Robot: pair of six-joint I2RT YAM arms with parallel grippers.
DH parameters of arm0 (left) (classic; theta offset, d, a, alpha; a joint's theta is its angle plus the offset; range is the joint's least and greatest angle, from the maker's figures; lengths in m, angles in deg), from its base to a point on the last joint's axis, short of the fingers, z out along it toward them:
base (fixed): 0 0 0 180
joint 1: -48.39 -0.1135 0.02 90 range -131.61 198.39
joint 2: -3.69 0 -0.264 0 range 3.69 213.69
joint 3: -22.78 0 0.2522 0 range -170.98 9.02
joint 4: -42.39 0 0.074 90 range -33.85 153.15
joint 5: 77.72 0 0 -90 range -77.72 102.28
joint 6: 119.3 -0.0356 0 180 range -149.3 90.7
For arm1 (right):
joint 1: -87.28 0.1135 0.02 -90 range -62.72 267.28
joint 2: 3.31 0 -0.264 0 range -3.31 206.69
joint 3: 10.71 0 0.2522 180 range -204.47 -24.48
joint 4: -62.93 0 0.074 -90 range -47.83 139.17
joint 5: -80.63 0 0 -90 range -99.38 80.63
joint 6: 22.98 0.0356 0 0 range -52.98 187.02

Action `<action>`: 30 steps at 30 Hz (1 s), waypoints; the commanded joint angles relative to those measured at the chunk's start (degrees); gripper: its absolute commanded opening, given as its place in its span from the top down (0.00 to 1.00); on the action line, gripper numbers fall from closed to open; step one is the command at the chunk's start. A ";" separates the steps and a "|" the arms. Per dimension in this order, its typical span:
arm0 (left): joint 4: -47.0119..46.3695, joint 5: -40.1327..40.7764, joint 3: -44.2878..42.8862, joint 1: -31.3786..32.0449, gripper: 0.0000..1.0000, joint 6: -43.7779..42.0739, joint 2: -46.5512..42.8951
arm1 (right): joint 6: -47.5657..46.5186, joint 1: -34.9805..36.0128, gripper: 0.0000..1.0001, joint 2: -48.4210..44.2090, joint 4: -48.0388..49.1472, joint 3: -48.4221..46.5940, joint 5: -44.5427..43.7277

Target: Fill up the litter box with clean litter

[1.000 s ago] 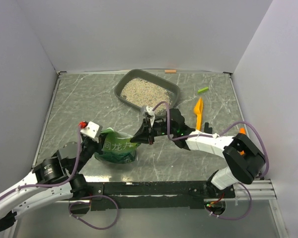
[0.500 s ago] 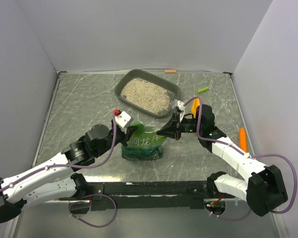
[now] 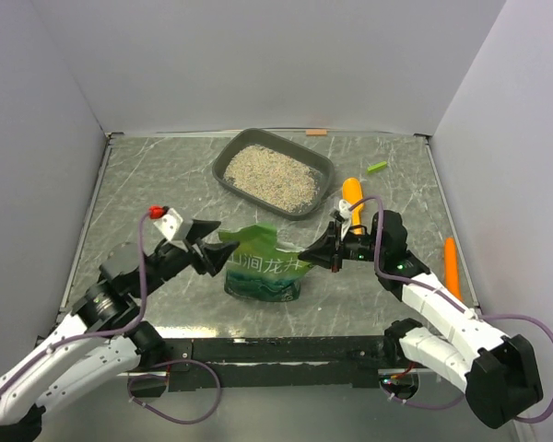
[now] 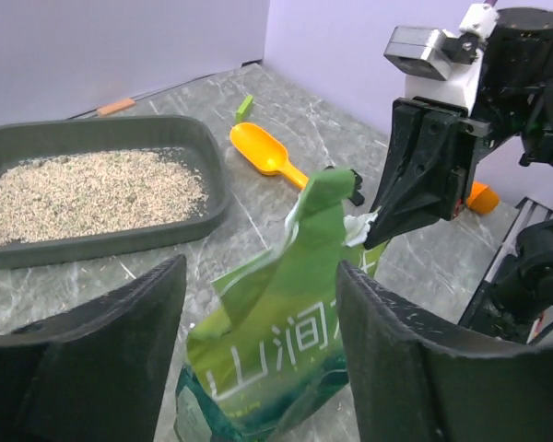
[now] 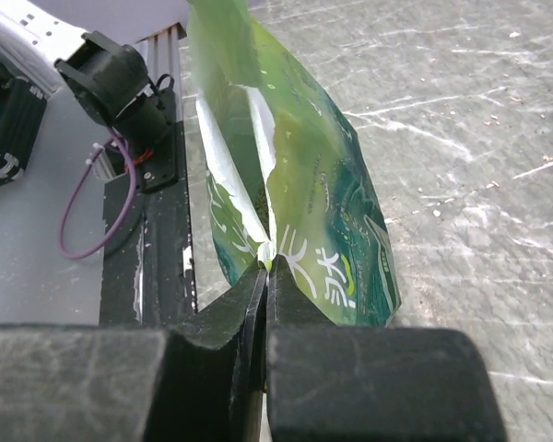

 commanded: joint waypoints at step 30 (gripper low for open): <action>-28.68 -14.38 19.77 -10.81 0.50 18.71 3.84 | 7.57 0.00 1.00 -5.29 8.89 5.17 0.69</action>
